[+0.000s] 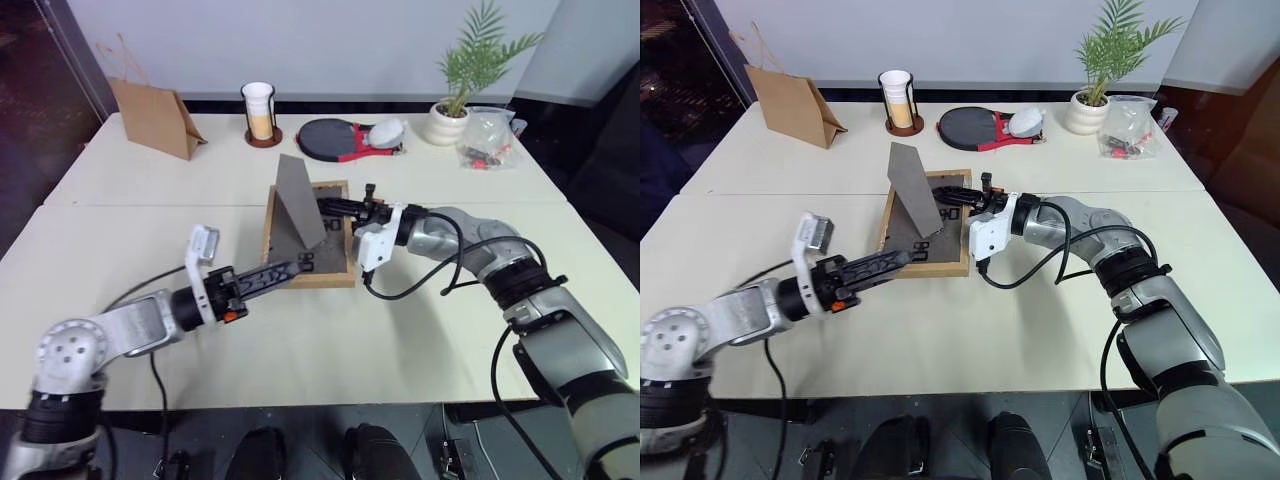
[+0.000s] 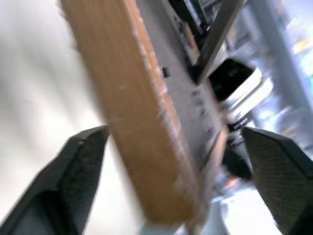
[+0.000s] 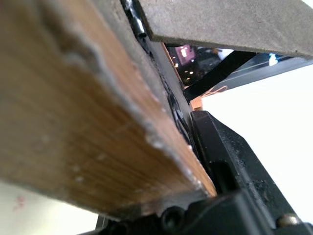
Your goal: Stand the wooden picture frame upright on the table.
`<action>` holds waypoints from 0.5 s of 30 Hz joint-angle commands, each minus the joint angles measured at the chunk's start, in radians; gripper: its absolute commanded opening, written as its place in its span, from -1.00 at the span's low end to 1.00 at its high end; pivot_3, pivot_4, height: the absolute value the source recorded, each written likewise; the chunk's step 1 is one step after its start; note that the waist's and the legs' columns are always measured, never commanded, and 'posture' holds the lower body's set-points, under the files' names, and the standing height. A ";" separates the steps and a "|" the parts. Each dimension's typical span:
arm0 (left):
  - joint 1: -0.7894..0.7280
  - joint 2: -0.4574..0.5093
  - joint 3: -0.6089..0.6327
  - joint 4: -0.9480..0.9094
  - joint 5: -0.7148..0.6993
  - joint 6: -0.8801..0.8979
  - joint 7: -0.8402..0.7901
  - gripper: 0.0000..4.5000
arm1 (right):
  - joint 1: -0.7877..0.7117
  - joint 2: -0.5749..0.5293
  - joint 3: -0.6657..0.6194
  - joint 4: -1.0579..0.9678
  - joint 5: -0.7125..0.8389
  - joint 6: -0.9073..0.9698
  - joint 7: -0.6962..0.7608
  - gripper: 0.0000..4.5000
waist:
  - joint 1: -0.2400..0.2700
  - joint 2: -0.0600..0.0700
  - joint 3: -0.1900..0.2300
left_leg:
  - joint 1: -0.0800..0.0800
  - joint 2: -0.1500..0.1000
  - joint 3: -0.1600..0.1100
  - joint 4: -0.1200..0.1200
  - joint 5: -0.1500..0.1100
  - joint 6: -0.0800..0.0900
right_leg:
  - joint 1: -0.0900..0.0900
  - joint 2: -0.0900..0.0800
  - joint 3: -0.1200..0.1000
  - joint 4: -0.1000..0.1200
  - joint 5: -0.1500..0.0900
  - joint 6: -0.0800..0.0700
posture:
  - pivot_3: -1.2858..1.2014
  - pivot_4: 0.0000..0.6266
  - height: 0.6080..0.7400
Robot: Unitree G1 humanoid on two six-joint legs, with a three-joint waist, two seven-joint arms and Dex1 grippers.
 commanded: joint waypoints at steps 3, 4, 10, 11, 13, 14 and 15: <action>0.081 0.236 0.090 -0.042 0.431 -0.154 -0.425 0.98 | 0.056 0.038 -0.045 -0.023 0.524 0.177 0.457 -0.54 | 0.001 0.000 0.001 | 0.000 0.000 0.000 0.000 0.000 0.000 | 0.001 0.001 0.000 -0.001 -0.001 -0.002 | 0.03 -0.52 1.00; 0.091 0.270 0.083 -0.020 0.514 -0.206 -0.489 0.98 | 0.081 0.043 -0.052 -0.071 0.654 0.286 0.596 -0.54 | 0.001 0.001 0.001 | 0.000 0.001 0.000 0.000 0.000 0.001 | 0.001 0.001 0.000 -0.001 -0.001 -0.002 | 0.03 -0.52 1.00; 0.054 0.277 0.024 0.109 0.772 -0.379 -0.652 0.98 | 0.125 0.049 -0.097 -0.268 1.077 0.967 1.071 -0.54 | 0.007 0.004 0.004 | 0.000 0.002 0.000 0.000 -0.001 0.002 | 0.001 -0.005 -0.002 0.000 -0.001 -0.002 | 0.03 -0.52 1.00; 0.039 0.264 0.012 0.121 0.801 -0.401 -0.662 0.98 | 0.102 0.061 -0.099 -0.241 1.108 1.085 1.122 -0.54 | 0.007 0.004 0.004 | 0.000 0.002 0.000 0.000 -0.001 0.003 | 0.001 -0.005 -0.002 0.000 -0.001 -0.002 | 0.03 -0.52 1.00; 0.018 0.236 0.001 0.130 0.838 -0.425 -0.678 0.98 | 0.066 0.082 -0.109 -0.191 1.128 1.223 1.179 -0.54 | 0.006 0.004 0.004 | 0.000 0.002 0.000 0.000 -0.002 0.003 | 0.000 -0.005 -0.002 0.000 -0.001 -0.003 | 0.03 -0.52 1.00; 0.003 0.214 -0.002 0.132 0.845 -0.432 -0.676 0.98 | 0.040 0.102 -0.117 -0.139 1.131 1.270 1.202 -0.54 | 0.005 0.004 0.004 | 0.000 0.002 0.000 0.000 -0.002 0.003 | 0.000 -0.005 -0.002 0.000 -0.001 -0.003 | 0.03 -0.52 1.00; -0.014 0.190 -0.005 0.131 0.850 -0.434 -0.668 0.98 | 0.012 0.125 -0.123 -0.074 1.122 1.296 1.221 -0.54 | 0.004 0.004 0.004 | 0.000 0.002 0.000 0.000 -0.002 0.003 | 0.000 -0.005 -0.002 0.001 -0.001 -0.003 | 0.03 -0.52 1.00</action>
